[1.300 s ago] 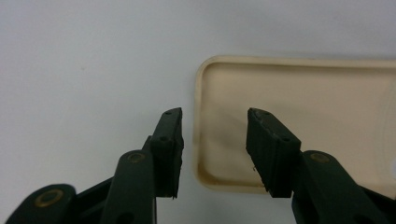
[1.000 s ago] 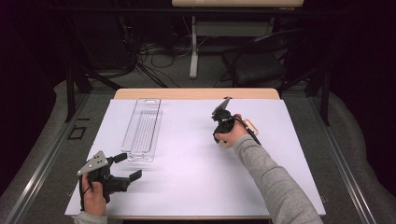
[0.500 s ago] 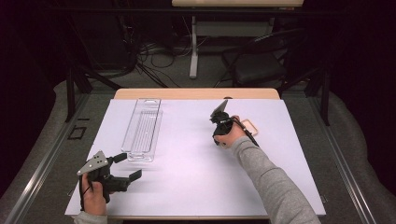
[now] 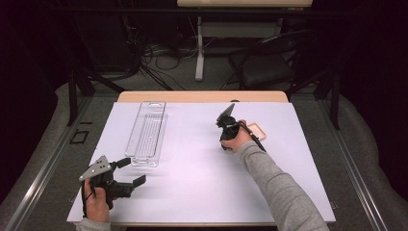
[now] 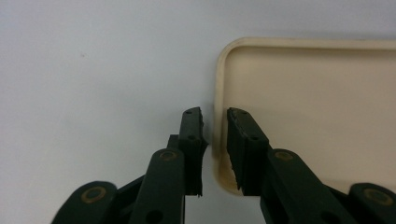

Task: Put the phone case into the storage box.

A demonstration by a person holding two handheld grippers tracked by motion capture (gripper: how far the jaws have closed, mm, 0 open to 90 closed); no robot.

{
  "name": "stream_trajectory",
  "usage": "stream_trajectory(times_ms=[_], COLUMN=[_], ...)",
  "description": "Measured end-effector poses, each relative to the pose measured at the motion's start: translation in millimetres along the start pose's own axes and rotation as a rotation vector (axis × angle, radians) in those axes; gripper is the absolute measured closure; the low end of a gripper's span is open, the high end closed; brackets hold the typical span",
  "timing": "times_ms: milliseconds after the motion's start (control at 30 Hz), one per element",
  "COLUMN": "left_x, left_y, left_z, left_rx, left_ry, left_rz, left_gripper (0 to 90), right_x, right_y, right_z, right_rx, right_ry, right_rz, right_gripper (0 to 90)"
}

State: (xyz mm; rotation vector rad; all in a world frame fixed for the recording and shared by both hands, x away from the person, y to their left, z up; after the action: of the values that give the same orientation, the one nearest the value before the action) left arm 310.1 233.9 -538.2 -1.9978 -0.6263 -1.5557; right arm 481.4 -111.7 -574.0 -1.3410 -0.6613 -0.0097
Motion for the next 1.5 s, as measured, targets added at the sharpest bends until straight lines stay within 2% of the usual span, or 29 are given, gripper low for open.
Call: stream_trajectory(times_ms=[267,433,467,633,1133,1233,1500], left_x=[-0.1,-0.2,-0.2,-0.2,-0.2,-0.1,-0.2], left_y=[0.0,-0.1,-0.1,-0.1,-0.3,-0.3,-0.3], left_z=[0.3,0.4,0.4,0.4,0.7,0.8,0.8], left_rx=[0.000,0.002,0.002,0.001,0.002,0.002,0.004], left_ry=[0.000,-0.002,-0.002,-0.002,-0.001,-0.001,-0.003], left_rz=[0.001,0.002,0.002,0.001,0.001,0.001,0.000], left_gripper=[3.9,3.9,3.9,3.9,3.9,3.9,3.9], right_x=[-0.1,-0.2,-0.2,-0.5,-0.6,-0.7,-0.6], right_y=[-1.3,-0.9,0.6,-0.8,-0.6,0.8,-0.8], right_z=[-1.2,-1.6,-1.0,-1.6,-1.5,-0.7,-1.4], right_rx=[-0.006,-0.007,0.000,-0.009,-0.009,-0.004,-0.010], right_ry=[-0.006,-0.003,0.007,-0.004,0.000,0.003,0.000], right_rz=[0.026,0.024,0.003,0.028,0.027,0.006,0.030], right_gripper=[80.7,83.0,83.6,86.1,87.2,87.2,87.4])
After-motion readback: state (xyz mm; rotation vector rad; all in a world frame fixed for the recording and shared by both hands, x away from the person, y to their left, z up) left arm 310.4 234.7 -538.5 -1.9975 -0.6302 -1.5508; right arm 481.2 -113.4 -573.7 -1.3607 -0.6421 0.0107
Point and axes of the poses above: each handheld gripper's, and its own axes: y roughly forward along the jaws, x roughly out of its top, z roughly to its left, the point moved 5 cm from there along y, roughly forward along the jaws, and after that the axes turned 14 degrees about -z, right-handed, at the moved point
